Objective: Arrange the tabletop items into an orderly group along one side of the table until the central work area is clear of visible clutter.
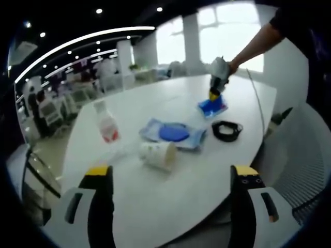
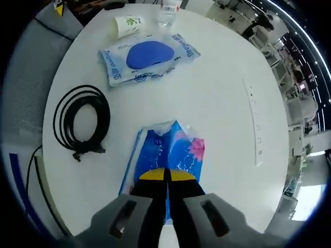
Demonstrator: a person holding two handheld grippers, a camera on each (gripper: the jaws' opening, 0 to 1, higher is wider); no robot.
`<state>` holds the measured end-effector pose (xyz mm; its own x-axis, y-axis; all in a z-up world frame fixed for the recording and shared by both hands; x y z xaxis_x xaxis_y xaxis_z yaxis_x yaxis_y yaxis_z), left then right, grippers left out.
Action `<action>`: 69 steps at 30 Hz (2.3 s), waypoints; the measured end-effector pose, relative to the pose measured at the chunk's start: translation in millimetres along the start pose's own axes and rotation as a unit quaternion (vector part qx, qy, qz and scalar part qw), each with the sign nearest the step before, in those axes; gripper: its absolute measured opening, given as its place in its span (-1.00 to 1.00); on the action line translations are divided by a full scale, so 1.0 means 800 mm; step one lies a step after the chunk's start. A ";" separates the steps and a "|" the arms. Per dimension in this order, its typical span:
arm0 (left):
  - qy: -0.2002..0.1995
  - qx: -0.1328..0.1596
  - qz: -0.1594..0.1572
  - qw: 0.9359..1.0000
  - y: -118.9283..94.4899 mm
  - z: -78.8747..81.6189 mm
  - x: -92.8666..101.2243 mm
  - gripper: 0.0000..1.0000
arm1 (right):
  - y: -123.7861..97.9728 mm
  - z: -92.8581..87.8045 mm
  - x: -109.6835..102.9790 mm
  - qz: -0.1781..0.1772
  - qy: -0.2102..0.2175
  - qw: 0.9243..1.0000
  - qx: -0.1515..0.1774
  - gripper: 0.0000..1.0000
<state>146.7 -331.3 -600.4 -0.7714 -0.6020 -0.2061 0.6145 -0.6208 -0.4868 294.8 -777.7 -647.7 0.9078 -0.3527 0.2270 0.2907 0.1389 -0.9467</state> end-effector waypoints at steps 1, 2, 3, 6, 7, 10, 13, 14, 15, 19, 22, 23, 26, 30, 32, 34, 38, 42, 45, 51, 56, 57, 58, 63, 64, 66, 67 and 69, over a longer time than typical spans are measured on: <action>0.000 -0.001 0.000 1.000 0.000 0.000 0.000 0.81 | 0.004 -0.003 0.003 0.002 -0.003 1.000 -0.001 -1.00; -0.001 -0.002 0.001 1.000 0.000 -0.001 -0.001 0.81 | 0.006 -0.004 0.003 0.003 -0.006 1.000 -0.001 -1.00; -0.001 -0.003 0.000 1.000 0.000 -0.001 -0.001 0.81 | 0.009 -0.006 0.005 0.003 -0.012 1.000 -0.004 -1.00; -0.002 -0.007 -0.001 1.000 0.000 -0.002 0.000 0.80 | 0.014 -0.009 0.007 -0.001 -0.041 0.999 -0.014 -1.00; -0.001 -0.009 -0.002 1.000 0.001 -0.002 0.000 0.80 | 0.014 -0.010 0.007 -0.001 -0.048 0.999 -0.016 -1.00; -0.002 -0.011 -0.003 1.000 0.001 -0.002 0.000 0.80 | 0.019 -0.013 0.008 -0.005 -0.078 0.997 -0.024 -1.00; -0.003 -0.015 -0.003 1.000 0.001 -0.003 0.000 0.80 | 0.022 -0.013 0.012 -0.011 -0.079 0.997 -0.022 -1.00; -0.003 -0.016 -0.003 1.000 0.001 -0.003 0.000 0.80 | 0.023 -0.012 0.013 -0.013 -0.084 0.996 -0.019 -1.00; -0.003 -0.016 -0.003 1.000 0.001 -0.003 -0.001 0.80 | 0.024 -0.012 0.015 -0.014 -0.094 0.995 -0.020 -1.00; -0.005 -0.019 -0.004 1.000 0.001 -0.005 -0.001 0.80 | 0.029 -0.011 0.022 -0.020 -0.095 0.995 -0.022 -1.00; -0.006 -0.020 -0.002 1.000 0.001 -0.005 -0.002 0.80 | 0.031 -0.012 0.022 -0.020 -0.110 0.993 -0.025 -1.00; -0.007 -0.020 -0.002 1.000 0.001 -0.005 -0.002 0.80 | 0.031 -0.013 0.021 -0.020 -0.120 0.992 -0.029 -1.00; -0.008 -0.021 -0.001 1.000 0.001 -0.007 -0.003 0.80 | 0.032 -0.014 0.021 -0.025 -0.135 0.990 -0.033 -1.00; -0.008 -0.024 -0.001 1.000 0.000 -0.008 -0.004 0.80 | 0.030 -0.014 0.019 -0.028 -0.162 0.986 -0.035 -1.00; -0.009 -0.025 -0.001 1.000 0.001 -0.009 -0.004 0.80 | 0.030 -0.014 0.019 -0.028 -0.172 0.984 -0.034 -1.00; -0.008 -0.026 -0.002 1.000 0.001 -0.009 -0.003 0.80 | 0.030 -0.013 0.018 -0.027 -0.199 0.979 -0.034 -1.00; -0.008 -0.028 -0.003 1.000 0.001 -0.010 -0.003 0.80 | 0.029 -0.014 0.015 -0.026 -0.215 0.976 -0.030 -1.00; -0.008 -0.031 -0.004 0.999 0.001 -0.010 -0.003 0.80 | 0.024 -0.011 0.006 -0.013 -0.252 0.968 -0.013 -1.00; -0.007 -0.032 -0.006 0.999 0.002 -0.010 -0.002 0.80 | 0.018 -0.009 -0.002 -0.013 -0.263 0.965 -0.010 -1.00; -0.003 -0.035 -0.010 0.999 0.002 -0.010 -0.001 0.79 | 0.018 -0.014 0.005 -0.020 -0.258 0.966 -0.012 -1.00; -0.003 -0.035 -0.011 0.999 0.002 -0.010 0.000 0.79 | 0.022 -0.022 0.009 -0.021 -0.212 0.977 -0.026 -1.00; -0.003 -0.035 -0.011 0.999 0.002 -0.010 0.000 0.79 | 0.023 -0.023 0.010 -0.020 -0.208 0.978 -0.027 -1.00; -0.002 -0.035 -0.011 0.999 0.002 -0.009 0.000 0.79 | 0.023 -0.023 0.010 -0.020 -0.208 0.978 -0.026 -1.00; -0.004 -0.033 -0.008 0.999 0.001 -0.011 -0.002 0.79 | 0.019 -0.021 0.009 -0.025 -0.197 0.980 -0.025 -1.00; -0.004 -0.033 -0.008 0.999 0.001 -0.011 -0.002 0.79 | 0.019 -0.021 0.008 -0.024 -0.196 0.980 -0.025 -1.00; -0.004 -0.033 -0.007 0.999 0.001 -0.011 -0.002 0.79 | 0.018 -0.020 0.008 -0.025 -0.192 0.981 -0.024 -1.00; -0.004 -0.032 -0.007 0.999 0.001 -0.011 -0.002 0.79 | 0.018 -0.020 0.008 -0.028 -0.187 0.982 -0.024 -1.00; -0.006 -0.030 -0.006 1.000 0.001 -0.010 -0.003 0.79 | 0.016 -0.019 0.008 -0.032 -0.175 0.984 -0.020 -0.98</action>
<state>147.5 -326.2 -607.4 -0.7765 -0.6008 -0.1899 0.5937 -0.5968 -0.5398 299.9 -791.8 -662.1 0.9386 -0.0192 0.3445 0.3448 0.0876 -0.9346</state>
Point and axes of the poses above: the point that each gripper's makers call its tool centre point, and the gripper's own axes: y roughly forward along the fingers, x roughly to its right, z roughly out of its top, the point moved 8 cm from there along -y, roughly backward along the fingers, and after that the axes turned 9 degrees about y, right-handed, at the moved point
